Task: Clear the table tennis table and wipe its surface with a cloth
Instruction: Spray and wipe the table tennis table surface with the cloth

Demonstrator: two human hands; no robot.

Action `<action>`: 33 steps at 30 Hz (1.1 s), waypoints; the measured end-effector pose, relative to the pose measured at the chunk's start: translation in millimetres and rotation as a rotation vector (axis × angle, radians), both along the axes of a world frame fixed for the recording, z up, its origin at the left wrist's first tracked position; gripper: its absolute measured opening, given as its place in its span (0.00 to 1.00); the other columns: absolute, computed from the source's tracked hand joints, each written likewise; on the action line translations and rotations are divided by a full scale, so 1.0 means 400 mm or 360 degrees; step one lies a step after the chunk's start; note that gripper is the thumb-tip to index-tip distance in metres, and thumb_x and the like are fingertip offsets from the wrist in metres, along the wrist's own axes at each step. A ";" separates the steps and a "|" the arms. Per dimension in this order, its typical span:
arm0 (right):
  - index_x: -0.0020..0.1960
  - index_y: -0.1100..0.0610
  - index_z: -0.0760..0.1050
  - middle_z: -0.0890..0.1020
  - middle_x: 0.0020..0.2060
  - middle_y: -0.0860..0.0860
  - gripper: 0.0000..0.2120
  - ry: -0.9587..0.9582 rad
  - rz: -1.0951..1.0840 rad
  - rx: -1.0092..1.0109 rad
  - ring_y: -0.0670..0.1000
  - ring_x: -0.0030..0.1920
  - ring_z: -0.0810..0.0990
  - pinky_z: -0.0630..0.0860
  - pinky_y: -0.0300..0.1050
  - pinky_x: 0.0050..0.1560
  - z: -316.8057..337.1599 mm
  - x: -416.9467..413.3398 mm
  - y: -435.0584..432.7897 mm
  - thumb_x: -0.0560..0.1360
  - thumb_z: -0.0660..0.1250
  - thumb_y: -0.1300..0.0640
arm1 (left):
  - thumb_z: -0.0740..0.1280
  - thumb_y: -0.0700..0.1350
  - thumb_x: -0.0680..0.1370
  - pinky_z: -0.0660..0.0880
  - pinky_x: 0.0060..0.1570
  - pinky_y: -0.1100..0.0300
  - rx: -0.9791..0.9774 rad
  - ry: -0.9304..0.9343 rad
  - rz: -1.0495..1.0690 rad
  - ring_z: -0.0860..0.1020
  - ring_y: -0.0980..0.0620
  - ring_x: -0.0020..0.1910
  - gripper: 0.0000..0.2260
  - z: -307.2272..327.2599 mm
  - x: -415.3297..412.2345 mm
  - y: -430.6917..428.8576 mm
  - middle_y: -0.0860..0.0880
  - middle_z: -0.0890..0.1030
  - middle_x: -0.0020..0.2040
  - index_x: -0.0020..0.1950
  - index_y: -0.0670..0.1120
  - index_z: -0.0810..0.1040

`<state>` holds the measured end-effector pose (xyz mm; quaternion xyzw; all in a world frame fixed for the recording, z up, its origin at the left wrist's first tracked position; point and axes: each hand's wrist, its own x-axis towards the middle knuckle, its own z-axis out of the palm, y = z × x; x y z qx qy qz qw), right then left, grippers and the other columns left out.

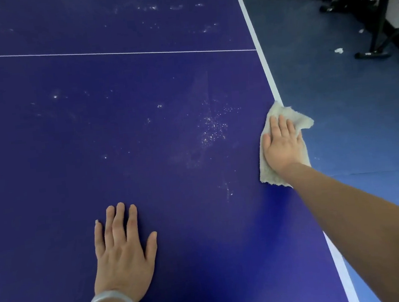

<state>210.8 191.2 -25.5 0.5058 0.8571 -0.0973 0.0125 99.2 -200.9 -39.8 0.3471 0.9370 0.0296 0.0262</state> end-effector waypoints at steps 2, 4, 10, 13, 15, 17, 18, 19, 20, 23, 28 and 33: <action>0.81 0.53 0.44 0.48 0.80 0.51 0.27 0.0090 -0.0103 -0.0033 0.53 0.80 0.45 0.44 0.56 0.78 -0.008 0.006 -0.059 0.84 0.44 0.48 | 0.47 0.60 0.80 0.52 0.76 0.40 -0.0009 -0.0004 0.0000 0.56 0.40 0.78 0.33 0.002 0.001 0.000 0.38 0.63 0.76 0.76 0.38 0.64; 0.81 0.53 0.46 0.49 0.80 0.51 0.27 0.0176 -0.0122 0.0002 0.53 0.80 0.46 0.46 0.57 0.78 -0.011 0.048 -0.162 0.84 0.46 0.48 | 0.48 0.60 0.80 0.52 0.76 0.40 -0.0016 -0.0005 0.0006 0.56 0.40 0.78 0.32 0.006 0.002 0.002 0.38 0.63 0.76 0.76 0.39 0.64; 0.81 0.52 0.40 0.42 0.80 0.49 0.29 0.0126 0.0013 -0.0031 0.50 0.79 0.39 0.39 0.55 0.78 -0.021 0.103 -0.489 0.82 0.38 0.44 | 0.47 0.60 0.81 0.54 0.75 0.39 -0.0072 -0.0031 0.0017 0.56 0.41 0.78 0.32 0.010 0.000 0.003 0.39 0.63 0.76 0.76 0.40 0.63; 0.81 0.55 0.46 0.48 0.80 0.53 0.30 0.0112 0.0265 0.0033 0.54 0.80 0.46 0.44 0.57 0.77 -0.028 0.011 -0.531 0.82 0.41 0.45 | 0.47 0.60 0.81 0.53 0.76 0.40 -0.0072 -0.0030 0.0019 0.57 0.41 0.78 0.32 0.011 0.000 0.003 0.39 0.64 0.76 0.76 0.40 0.64; 0.81 0.54 0.47 0.49 0.80 0.51 0.30 0.0102 0.0473 0.0001 0.53 0.80 0.45 0.43 0.57 0.78 -0.026 -0.051 -0.465 0.81 0.40 0.45 | 0.46 0.60 0.81 0.53 0.76 0.40 -0.0069 -0.0029 0.0024 0.56 0.41 0.78 0.32 0.010 0.000 0.003 0.40 0.64 0.76 0.77 0.41 0.63; 0.81 0.52 0.45 0.48 0.80 0.50 0.29 0.0085 0.0459 -0.0028 0.52 0.80 0.44 0.43 0.57 0.78 -0.020 -0.095 -0.338 0.82 0.41 0.45 | 0.46 0.61 0.81 0.54 0.76 0.40 -0.0083 -0.0026 0.0024 0.56 0.42 0.79 0.32 0.009 0.000 0.002 0.40 0.63 0.76 0.77 0.41 0.62; 0.81 0.52 0.45 0.48 0.80 0.50 0.29 0.0078 0.0345 -0.0023 0.52 0.80 0.44 0.43 0.58 0.78 -0.017 -0.103 -0.270 0.82 0.43 0.45 | 0.46 0.61 0.81 0.54 0.76 0.40 -0.0088 -0.0025 0.0022 0.56 0.42 0.79 0.32 0.009 0.000 0.002 0.40 0.63 0.77 0.77 0.41 0.62; 0.81 0.52 0.45 0.49 0.80 0.51 0.29 0.0075 0.0203 -0.0029 0.53 0.80 0.45 0.44 0.58 0.78 -0.012 -0.100 -0.209 0.83 0.44 0.46 | 0.46 0.61 0.81 0.54 0.76 0.40 -0.0085 -0.0024 0.0021 0.56 0.42 0.79 0.32 0.009 0.001 0.002 0.40 0.63 0.77 0.77 0.41 0.62; 0.81 0.53 0.45 0.49 0.80 0.52 0.28 0.0078 0.0074 -0.0061 0.53 0.80 0.45 0.45 0.59 0.78 -0.006 -0.089 -0.165 0.83 0.44 0.46 | 0.47 0.60 0.81 0.54 0.75 0.40 -0.0076 -0.0024 0.0020 0.56 0.42 0.78 0.32 0.008 0.001 0.002 0.40 0.63 0.76 0.77 0.41 0.62; 0.81 0.54 0.44 0.48 0.80 0.52 0.29 0.0127 -0.0107 -0.0099 0.53 0.80 0.44 0.44 0.59 0.78 -0.001 -0.040 -0.180 0.83 0.44 0.46 | 0.48 0.60 0.81 0.55 0.75 0.39 -0.0073 -0.0030 0.0021 0.57 0.41 0.78 0.32 0.009 0.002 0.002 0.39 0.64 0.76 0.76 0.40 0.63; 0.81 0.54 0.46 0.50 0.80 0.52 0.29 0.0146 0.0366 0.0005 0.53 0.80 0.45 0.51 0.60 0.77 -0.018 -0.062 -0.469 0.83 0.45 0.47 | 0.47 0.60 0.81 0.55 0.75 0.40 -0.0091 -0.0047 0.0027 0.56 0.42 0.78 0.32 0.011 0.000 0.002 0.40 0.63 0.77 0.77 0.41 0.63; 0.81 0.51 0.44 0.44 0.80 0.47 0.28 0.0131 0.1112 0.0030 0.49 0.79 0.39 0.39 0.55 0.78 -0.021 -0.133 -0.419 0.83 0.41 0.45 | 0.45 0.61 0.81 0.54 0.75 0.40 -0.0102 -0.0041 0.0035 0.56 0.42 0.79 0.32 0.010 0.000 0.001 0.40 0.63 0.77 0.77 0.42 0.62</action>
